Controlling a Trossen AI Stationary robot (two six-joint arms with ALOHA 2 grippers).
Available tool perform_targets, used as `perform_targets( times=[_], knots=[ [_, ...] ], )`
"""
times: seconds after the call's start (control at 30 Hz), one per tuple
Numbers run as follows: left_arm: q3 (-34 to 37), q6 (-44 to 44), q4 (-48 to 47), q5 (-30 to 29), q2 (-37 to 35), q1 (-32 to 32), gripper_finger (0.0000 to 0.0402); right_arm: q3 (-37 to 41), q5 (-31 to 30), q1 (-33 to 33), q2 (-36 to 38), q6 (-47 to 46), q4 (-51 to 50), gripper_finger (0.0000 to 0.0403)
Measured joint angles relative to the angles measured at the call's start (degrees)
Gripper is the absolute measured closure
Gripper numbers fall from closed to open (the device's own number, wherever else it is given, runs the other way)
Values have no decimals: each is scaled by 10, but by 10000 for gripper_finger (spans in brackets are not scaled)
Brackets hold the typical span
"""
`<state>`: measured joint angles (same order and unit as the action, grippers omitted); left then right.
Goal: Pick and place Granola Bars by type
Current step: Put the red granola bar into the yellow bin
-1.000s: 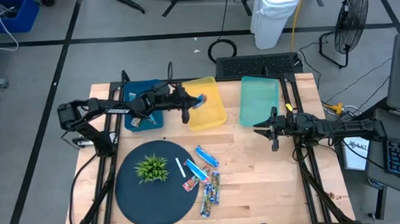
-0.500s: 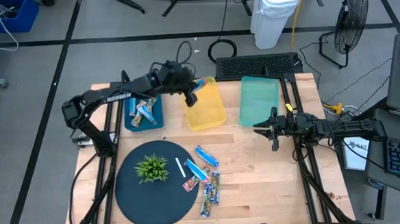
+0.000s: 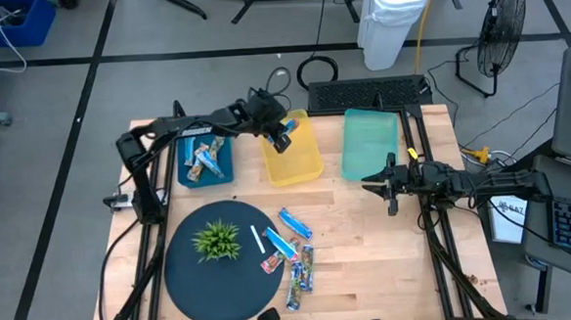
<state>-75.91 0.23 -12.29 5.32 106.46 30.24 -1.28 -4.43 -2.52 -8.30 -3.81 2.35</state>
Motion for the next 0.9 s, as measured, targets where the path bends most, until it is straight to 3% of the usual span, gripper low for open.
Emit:
perform_targets(
  times=[0.33, 0.67, 0.73, 0.9],
  knots=[
    [-23, -4, -13, -4, 29, -1, 378, 0, 0, 0, 0, 0, 0, 317],
    [-23, -10, -19, -65, 29, -5, 295, 0, 0, 0, 0, 0, 0, 318],
    [-23, -8, -37, -46, 22, -7, 273, 0, 0, 0, 0, 0, 0, 317],
    [-23, 37, -154, 75, -29, -40, 239, 0, 0, 0, 0, 0, 0, 318]
  ],
)
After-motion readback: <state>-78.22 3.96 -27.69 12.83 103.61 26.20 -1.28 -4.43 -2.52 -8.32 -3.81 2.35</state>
